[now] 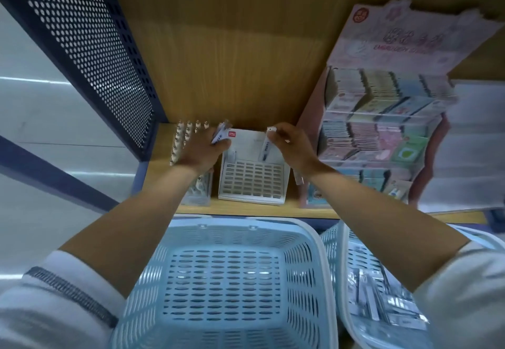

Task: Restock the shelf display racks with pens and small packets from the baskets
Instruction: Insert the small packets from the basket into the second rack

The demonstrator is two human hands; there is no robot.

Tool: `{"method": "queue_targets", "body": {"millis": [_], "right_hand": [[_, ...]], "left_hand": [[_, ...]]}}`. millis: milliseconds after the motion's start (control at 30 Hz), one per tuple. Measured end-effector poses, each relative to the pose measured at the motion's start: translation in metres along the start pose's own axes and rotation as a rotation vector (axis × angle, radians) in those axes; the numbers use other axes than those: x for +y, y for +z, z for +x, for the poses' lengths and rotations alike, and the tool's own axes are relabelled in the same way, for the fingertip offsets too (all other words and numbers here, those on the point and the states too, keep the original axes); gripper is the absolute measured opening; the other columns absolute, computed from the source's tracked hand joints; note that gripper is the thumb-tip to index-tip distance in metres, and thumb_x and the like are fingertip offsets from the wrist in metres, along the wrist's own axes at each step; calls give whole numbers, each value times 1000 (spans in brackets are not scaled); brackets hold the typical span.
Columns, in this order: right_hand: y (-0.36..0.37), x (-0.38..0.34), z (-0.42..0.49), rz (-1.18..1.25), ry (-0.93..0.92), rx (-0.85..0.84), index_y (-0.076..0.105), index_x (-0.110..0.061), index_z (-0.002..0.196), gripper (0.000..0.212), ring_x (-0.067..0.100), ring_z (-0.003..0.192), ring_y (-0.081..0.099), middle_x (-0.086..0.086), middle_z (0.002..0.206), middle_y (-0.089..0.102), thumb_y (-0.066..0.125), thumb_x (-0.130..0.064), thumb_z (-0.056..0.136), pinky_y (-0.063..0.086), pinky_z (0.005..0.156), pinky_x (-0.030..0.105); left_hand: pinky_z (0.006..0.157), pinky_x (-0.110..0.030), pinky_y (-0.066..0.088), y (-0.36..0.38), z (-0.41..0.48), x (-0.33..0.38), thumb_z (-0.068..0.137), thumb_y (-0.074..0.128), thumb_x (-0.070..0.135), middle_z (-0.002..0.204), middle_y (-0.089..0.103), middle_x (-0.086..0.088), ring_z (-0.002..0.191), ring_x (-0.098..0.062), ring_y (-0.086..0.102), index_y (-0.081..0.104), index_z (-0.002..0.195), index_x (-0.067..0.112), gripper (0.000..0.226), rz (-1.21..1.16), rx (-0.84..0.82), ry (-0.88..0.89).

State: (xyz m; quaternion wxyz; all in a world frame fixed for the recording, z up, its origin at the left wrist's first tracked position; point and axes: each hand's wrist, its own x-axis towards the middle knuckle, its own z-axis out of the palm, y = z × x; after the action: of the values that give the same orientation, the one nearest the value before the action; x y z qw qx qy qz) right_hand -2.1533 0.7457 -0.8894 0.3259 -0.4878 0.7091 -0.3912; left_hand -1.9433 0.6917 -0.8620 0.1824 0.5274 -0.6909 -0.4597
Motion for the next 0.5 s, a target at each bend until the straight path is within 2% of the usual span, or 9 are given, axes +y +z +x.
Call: {"method": "queue_targets", "body": {"millis": [67,133,233,300,333,400,467,500], "right_hand": [[1,-3,4,13,3,-18,65,-20,102,14,2,84,58,-9,90,65,59,-29,94,42,73,12],[-1,-9,8,30,-3,-48,65,-22,99,9,-9,79,57,-15,86,64,60,-27,93,41,72,9],[-3,-17,4,40,-51,-70,67,-24,93,4,-8,87,55,-13,96,60,63,-25,91,42,82,11],[-3,-21,-3,17,-85,-63,66,-29,88,4,-10,87,53,-11,100,57,65,-26,90,39,81,6],[-1,-23,-6,22,-99,-84,65,-30,85,7,-10,81,54,-11,93,58,65,-25,90,39,77,7],[2,-25,-13,51,-109,-163,66,-21,85,7,-5,68,52,-11,74,58,63,-21,91,39,69,10],[6,-27,-18,65,-108,-185,67,-10,99,13,-3,63,51,-8,69,54,62,-19,92,39,63,11],[8,-29,-20,83,-105,-168,66,-8,107,17,-3,61,51,-7,69,52,61,-16,93,39,61,10]], "left_hand": [[59,-32,40,2,0,-6,97,55,21,65,53,-3,63,-24,53,60,97,8,15,41,26,20],[66,-41,44,0,-3,-10,96,55,22,71,58,-7,71,-29,57,62,94,4,19,93,52,29],[77,-44,52,-4,-5,-16,96,55,34,86,66,-8,83,-28,63,65,102,13,24,28,158,-4],[84,-44,54,-3,-8,-15,94,55,41,95,68,-6,93,-28,65,65,106,18,27,-53,238,-42],[83,-44,54,-2,-9,-14,94,56,41,94,68,-6,92,-29,65,65,104,18,27,-88,246,-57],[69,-39,50,1,-14,-10,93,60,37,81,65,-10,74,-28,63,65,98,10,29,-117,188,-76],[55,-29,43,5,-21,-5,92,64,34,72,61,-14,58,-21,54,66,98,2,32,-157,120,-89],[49,-25,42,6,-24,-3,91,66,31,75,63,-16,59,-21,56,66,99,1,31,-186,94,-94]]}}
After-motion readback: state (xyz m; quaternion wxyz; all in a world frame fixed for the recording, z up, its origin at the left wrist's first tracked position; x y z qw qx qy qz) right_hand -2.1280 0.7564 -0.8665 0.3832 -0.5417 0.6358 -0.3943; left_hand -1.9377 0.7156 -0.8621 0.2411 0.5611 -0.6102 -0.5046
